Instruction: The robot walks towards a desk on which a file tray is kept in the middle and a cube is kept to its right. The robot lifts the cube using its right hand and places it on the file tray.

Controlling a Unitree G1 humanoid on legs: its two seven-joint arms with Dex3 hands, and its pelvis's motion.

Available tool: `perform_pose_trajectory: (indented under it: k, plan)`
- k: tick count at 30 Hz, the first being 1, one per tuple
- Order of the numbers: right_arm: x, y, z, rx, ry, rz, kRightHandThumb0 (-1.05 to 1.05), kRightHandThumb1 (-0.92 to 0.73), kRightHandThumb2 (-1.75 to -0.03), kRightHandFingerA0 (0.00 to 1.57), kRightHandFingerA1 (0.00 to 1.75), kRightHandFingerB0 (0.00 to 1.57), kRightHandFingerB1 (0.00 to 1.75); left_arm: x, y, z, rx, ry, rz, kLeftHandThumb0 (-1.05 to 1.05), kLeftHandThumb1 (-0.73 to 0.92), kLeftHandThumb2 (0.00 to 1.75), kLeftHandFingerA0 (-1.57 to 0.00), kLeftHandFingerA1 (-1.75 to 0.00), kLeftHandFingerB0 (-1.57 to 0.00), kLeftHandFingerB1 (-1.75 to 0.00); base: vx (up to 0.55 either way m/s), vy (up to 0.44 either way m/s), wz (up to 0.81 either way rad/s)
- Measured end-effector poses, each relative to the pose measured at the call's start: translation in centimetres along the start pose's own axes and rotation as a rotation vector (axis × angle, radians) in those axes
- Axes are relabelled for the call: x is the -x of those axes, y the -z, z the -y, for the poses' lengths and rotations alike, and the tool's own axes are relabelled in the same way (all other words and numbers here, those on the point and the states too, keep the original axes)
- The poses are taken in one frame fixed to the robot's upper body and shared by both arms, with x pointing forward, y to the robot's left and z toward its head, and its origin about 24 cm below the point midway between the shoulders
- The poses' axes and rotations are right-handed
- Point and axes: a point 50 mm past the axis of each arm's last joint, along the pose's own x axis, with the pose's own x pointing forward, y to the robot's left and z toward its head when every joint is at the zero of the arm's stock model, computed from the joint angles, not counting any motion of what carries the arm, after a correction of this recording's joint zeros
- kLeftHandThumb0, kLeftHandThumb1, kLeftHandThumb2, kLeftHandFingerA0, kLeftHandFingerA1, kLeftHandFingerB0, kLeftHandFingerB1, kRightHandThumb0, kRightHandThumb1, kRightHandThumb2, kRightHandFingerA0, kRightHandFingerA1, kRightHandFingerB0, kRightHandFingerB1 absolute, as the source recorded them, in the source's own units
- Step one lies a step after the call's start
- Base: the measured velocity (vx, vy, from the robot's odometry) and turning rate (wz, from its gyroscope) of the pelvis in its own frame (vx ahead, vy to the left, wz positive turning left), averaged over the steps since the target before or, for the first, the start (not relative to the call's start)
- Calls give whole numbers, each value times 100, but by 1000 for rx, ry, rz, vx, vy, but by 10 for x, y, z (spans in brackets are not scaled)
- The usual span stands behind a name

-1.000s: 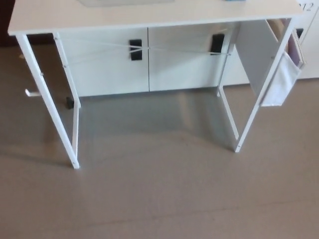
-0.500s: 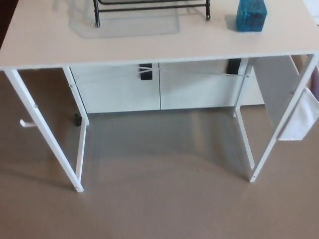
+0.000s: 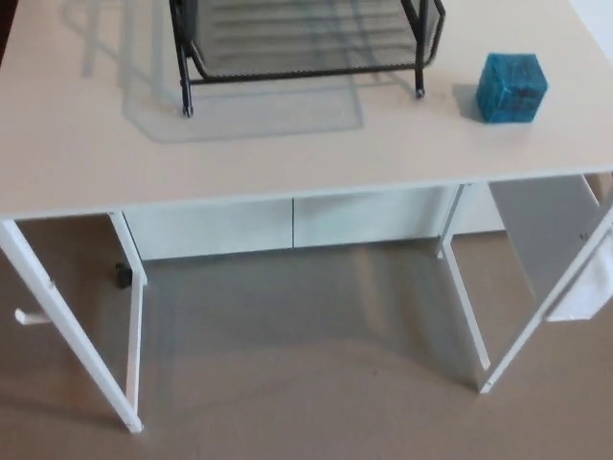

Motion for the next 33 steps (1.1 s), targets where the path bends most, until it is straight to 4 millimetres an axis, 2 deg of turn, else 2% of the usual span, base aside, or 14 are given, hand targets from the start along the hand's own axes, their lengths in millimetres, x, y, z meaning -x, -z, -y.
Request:
perform_pose_trajectory:
  k: [3,4,6,7,9,13,14,16,17,24,25,30,31,33]
  plan:
    - [-1,2,1,-9,1,-6,-91,-68,-60,34,47,2,36,2,5,1,-30,5,-20,-83,71,107,-14,-53,0,-30,88,-59,2]
    - [-1,3,0,-10,1,-6,-100,-61,-97,25,59,6,27,2,6,1,-28,4,-23,-77,68,104,-4,-49,-2,-29,146,-149,14]
    - [0,3,1,4,0,-1,-100,-61,-97,25,59,6,27,1,8,1,-18,5,-29,-77,68,104,-4,-49,-2,-29,186,-198,35]
    - [0,3,0,4,-3,-3,-90,-69,-63,29,49,3,33,1,8,1,-17,5,-29,-84,70,107,-7,-51,-4,-28,181,-173,25]
    - [1,1,2,2,3,13,-94,-58,-98,18,60,1,30,0,7,4,-6,15,-21,-84,75,109,-4,-48,-4,-24,89,-192,34]
    - [5,-4,5,21,-5,36,-101,-62,-95,19,54,5,27,-1,13,4,22,23,-46,-80,90,69,-10,-43,-4,-23,128,-84,0]
    - [6,-4,4,23,-6,44,-99,-61,-96,19,52,4,31,-1,14,4,27,24,-53,-83,74,109,-6,-50,-4,-29,121,-27,-2]
    - [8,-4,3,29,-6,50,-92,-71,-63,18,48,6,36,-2,18,4,28,25,-72,-86,74,110,-10,-52,-4,-32,111,32,-10]
    - [8,-4,3,33,-6,50,-103,-65,-99,29,57,8,33,-2,19,5,28,26,-79,-84,71,108,-13,-54,0,-36,104,69,-19]
    - [7,-4,-2,83,-4,27,-105,-66,-101,19,55,2,26,-3,14,1,23,16,-62,-85,73,108,-3,-45,-6,-26,182,145,-10]
    - [7,-5,-2,84,-3,31,-102,-62,-96,19,52,5,26,-3,12,-1,26,12,-59,-75,89,71,-6,-38,-1,-17,142,133,5]
    - [3,-2,-2,34,-3,15,-103,-64,-99,20,58,5,25,-3,11,-4,52,10,-51,-84,72,107,-5,-51,-6,-29,85,49,7]
    - [3,-1,-2,32,-4,11,-103,-65,-100,23,58,4,22,-3,12,-4,51,10,-50,-78,89,68,-15,-45,-5,-25,0,0,0]
    - [3,0,-3,36,-4,18,-103,-64,-98,16,58,5,28,-2,11,-4,49,5,-48,-78,70,106,0,-45,-4,-25,25,-47,2]
